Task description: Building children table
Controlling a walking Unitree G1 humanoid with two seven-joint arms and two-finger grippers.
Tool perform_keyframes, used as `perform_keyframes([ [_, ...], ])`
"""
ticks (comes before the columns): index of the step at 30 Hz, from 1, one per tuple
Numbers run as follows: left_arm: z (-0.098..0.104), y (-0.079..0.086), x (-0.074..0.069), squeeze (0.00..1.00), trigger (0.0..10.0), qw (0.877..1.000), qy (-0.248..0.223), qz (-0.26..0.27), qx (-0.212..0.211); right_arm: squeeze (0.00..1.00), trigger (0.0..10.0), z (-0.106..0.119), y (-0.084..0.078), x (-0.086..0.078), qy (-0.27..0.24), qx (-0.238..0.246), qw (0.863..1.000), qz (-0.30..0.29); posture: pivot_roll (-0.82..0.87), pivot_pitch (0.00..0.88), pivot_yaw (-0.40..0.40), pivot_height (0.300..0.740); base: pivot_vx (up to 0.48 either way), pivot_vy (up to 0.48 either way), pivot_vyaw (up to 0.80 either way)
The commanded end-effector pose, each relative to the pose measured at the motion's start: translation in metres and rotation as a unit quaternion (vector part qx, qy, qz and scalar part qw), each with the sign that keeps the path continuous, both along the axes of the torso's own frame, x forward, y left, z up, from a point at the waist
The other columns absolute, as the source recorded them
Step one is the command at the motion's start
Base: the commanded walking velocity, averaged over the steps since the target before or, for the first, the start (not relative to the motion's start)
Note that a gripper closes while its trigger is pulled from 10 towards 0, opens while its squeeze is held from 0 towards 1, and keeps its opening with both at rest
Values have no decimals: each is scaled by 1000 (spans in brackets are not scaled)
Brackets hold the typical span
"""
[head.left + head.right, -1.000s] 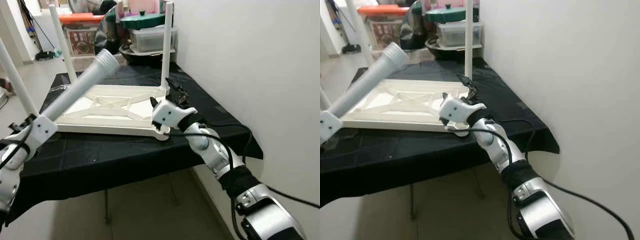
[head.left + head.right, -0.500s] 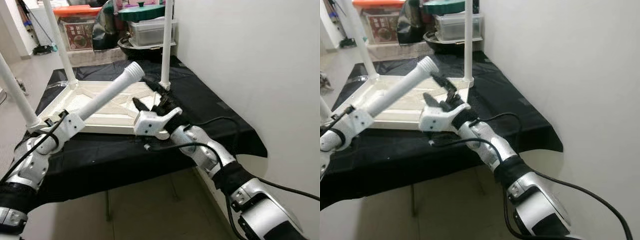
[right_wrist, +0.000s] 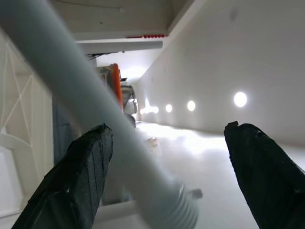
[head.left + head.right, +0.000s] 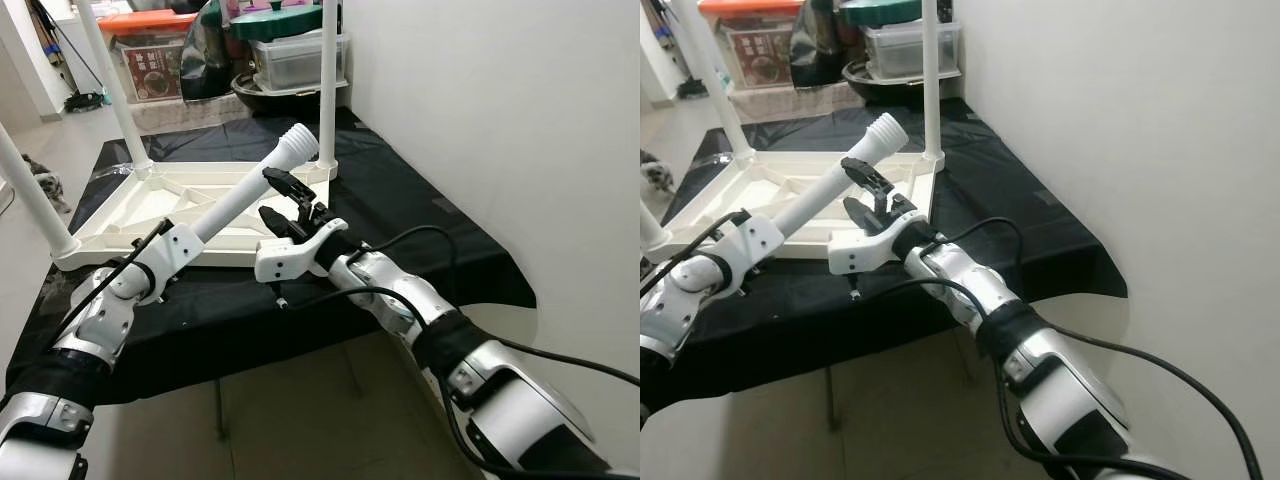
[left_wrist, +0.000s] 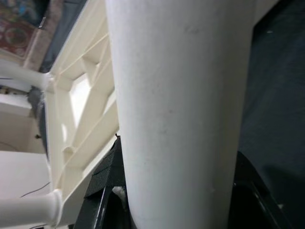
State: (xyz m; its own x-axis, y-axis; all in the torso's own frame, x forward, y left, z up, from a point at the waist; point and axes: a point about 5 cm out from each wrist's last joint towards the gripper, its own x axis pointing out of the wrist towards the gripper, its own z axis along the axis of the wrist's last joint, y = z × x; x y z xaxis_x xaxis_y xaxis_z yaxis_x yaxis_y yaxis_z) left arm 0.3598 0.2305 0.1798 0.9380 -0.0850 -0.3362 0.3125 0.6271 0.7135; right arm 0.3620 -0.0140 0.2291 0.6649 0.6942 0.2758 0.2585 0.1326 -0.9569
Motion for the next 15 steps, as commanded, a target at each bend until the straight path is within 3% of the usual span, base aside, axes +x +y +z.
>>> perform_keyframes([
  [1,1,-4,3,0,10000,1000,11,-1,-7,0,10000,-5,5,1,-2,-24,1000,-7,-40,54,48,734,0,0,0],
  [9,-7,-27,1,0,10000,999,38,-32,-1,0,10000,-20,9,9,17,-67,996,-47,-36,53,44,734,0,0,0],
  [10,-9,-34,-1,0,10000,998,39,-45,26,0,10000,-26,10,11,33,-78,995,-57,-36,54,42,734,0,0,0],
  [12,-9,-36,-1,0,10000,997,37,-50,38,0,10000,-27,10,11,38,-78,995,-59,-36,54,42,734,0,0,0],
  [14,-8,-37,-1,0,10000,993,27,-63,92,0,10000,-30,11,11,52,-81,994,-61,-36,54,42,734,0,0,0],
  [15,-8,-37,-1,0,10000,993,27,-63,92,0,10000,-30,11,11,52,-81,994,-61,-36,54,42,734,0,0,0],
])
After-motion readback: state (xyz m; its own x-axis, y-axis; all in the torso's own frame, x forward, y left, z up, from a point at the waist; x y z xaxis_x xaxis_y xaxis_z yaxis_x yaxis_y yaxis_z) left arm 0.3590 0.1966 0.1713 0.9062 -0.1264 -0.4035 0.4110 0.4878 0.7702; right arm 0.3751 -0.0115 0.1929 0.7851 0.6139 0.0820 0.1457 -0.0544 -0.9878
